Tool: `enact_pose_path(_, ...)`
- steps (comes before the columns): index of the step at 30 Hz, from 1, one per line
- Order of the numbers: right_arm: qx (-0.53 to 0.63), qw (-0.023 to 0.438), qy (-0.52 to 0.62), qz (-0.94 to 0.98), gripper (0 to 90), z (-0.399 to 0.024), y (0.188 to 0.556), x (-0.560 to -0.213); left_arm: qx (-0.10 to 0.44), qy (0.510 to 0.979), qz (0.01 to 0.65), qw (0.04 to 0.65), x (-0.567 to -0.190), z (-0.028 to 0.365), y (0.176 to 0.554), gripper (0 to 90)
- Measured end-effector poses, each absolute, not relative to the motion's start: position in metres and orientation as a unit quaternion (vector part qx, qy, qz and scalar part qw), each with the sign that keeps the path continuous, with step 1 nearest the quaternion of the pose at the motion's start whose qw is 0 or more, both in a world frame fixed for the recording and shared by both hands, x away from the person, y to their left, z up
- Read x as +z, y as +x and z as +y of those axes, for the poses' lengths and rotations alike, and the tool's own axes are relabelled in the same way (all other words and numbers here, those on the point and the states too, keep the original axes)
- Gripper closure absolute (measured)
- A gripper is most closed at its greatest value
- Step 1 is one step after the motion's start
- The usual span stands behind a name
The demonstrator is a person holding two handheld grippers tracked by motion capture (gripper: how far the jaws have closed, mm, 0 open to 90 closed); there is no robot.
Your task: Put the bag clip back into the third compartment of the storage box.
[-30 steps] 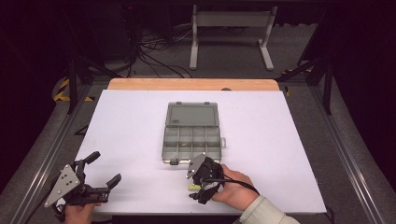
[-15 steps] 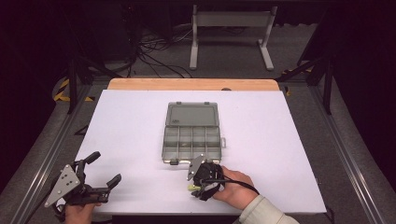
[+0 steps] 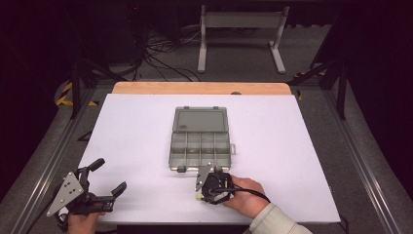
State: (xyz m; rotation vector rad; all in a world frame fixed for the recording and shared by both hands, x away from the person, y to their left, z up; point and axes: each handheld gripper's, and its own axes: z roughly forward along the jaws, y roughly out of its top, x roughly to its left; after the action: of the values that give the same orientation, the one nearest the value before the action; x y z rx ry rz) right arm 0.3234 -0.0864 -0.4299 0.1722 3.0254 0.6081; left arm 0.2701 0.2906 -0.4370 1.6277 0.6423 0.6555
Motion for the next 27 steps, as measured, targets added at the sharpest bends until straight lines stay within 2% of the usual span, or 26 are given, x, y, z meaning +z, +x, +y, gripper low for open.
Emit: enact_pose_path(27, 0.274, 0.071, 0.071, 0.956, 77.9, -0.104, 0.334, -0.368, 0.281, 0.701, 0.277, 0.594, -0.437, 0.29, 0.27, 0.0)
